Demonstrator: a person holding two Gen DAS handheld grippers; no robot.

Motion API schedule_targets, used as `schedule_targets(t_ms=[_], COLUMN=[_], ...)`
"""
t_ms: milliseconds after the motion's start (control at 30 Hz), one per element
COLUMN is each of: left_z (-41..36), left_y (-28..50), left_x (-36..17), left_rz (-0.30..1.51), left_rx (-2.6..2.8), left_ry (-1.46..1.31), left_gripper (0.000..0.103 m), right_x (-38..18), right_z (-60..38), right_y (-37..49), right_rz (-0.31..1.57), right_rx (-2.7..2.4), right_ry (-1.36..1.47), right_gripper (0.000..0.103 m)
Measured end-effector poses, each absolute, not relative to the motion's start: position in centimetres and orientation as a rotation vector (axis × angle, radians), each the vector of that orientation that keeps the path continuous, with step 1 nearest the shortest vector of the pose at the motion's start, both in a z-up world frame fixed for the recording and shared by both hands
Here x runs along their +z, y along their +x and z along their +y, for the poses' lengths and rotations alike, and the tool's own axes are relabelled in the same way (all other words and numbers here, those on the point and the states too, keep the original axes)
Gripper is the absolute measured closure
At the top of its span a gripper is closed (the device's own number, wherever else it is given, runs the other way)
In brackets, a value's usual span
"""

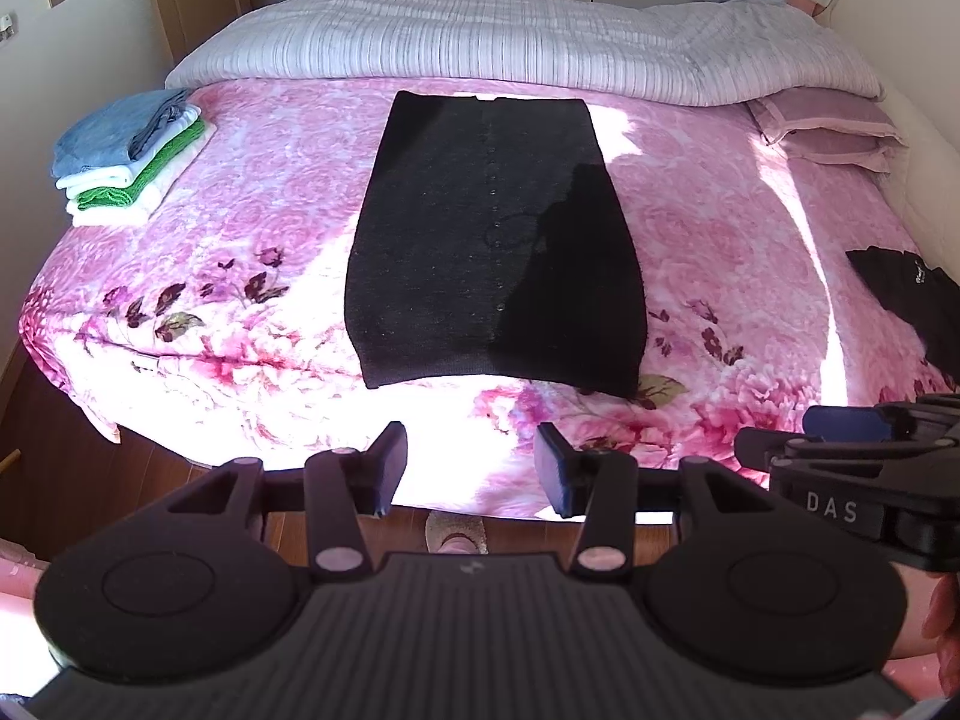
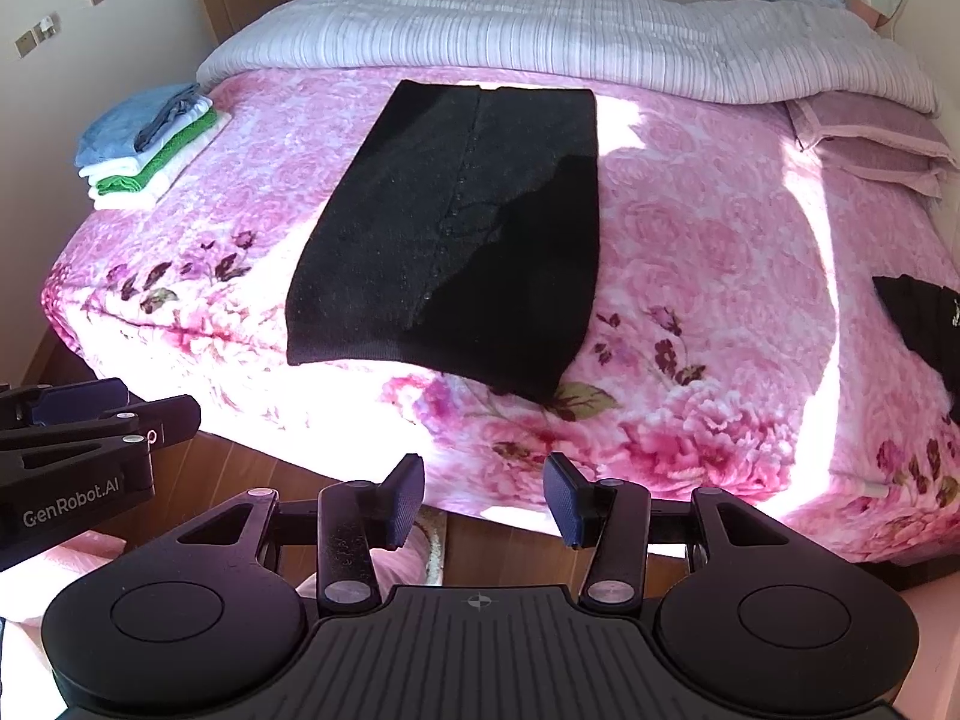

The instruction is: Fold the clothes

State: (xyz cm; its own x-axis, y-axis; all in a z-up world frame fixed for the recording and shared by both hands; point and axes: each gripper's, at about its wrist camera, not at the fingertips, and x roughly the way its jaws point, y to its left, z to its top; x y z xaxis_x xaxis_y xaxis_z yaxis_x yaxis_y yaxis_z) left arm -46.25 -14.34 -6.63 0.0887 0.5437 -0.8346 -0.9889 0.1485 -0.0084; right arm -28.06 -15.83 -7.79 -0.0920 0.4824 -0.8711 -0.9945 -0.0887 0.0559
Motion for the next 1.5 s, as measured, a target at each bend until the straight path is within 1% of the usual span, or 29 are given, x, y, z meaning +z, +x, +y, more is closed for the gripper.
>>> schedule_targets(t_ms=[467, 733, 933, 1100, 1333, 1433, 1500], left_z=[-13.5, -10.7, -6.1, -0.9, 6.0, 8.3, 9.1], left_y=[-46.6, -50.0, -53.4, -55.7, -60.2, -61.7, -62.8], left_x=[-7.3, -8.9, -11.3, -15.4, -24.7, -28.4, -30.3], left_rz=[0.803, 0.762, 0.724, 0.716, 0.71, 0.704, 0.664], left_rx=[1.306, 1.33, 1.347, 1.325, 1.191, 1.129, 1.085], left_ry=[-0.723, -0.771, -0.849, -0.923, -1.024, -1.04, -1.028], left_gripper=[0.061, 0.061, 0.061, 0.061, 0.061, 0.062, 0.063], right_x=[-8.4, -8.2, -9.3, -12.9, -22.7, -26.1, -28.6], right_z=[-14.6, -12.3, -9.9, -6.7, -0.7, 0.0, 0.2], right_y=[-27.4, -21.7, -16.7, -14.7, -14.8, -14.7, -14.4], right_rz=[0.866, 0.896, 0.903, 0.953, 1.141, 1.145, 1.155], right_rx=[1.532, 1.482, 1.484, 1.469, 1.417, 1.422, 1.411], right_ry=[-0.82, -0.6, -0.455, -0.427, -0.403, -0.311, -0.251], right_gripper=[0.055, 0.055, 0.055, 0.055, 0.055, 0.055, 0.055])
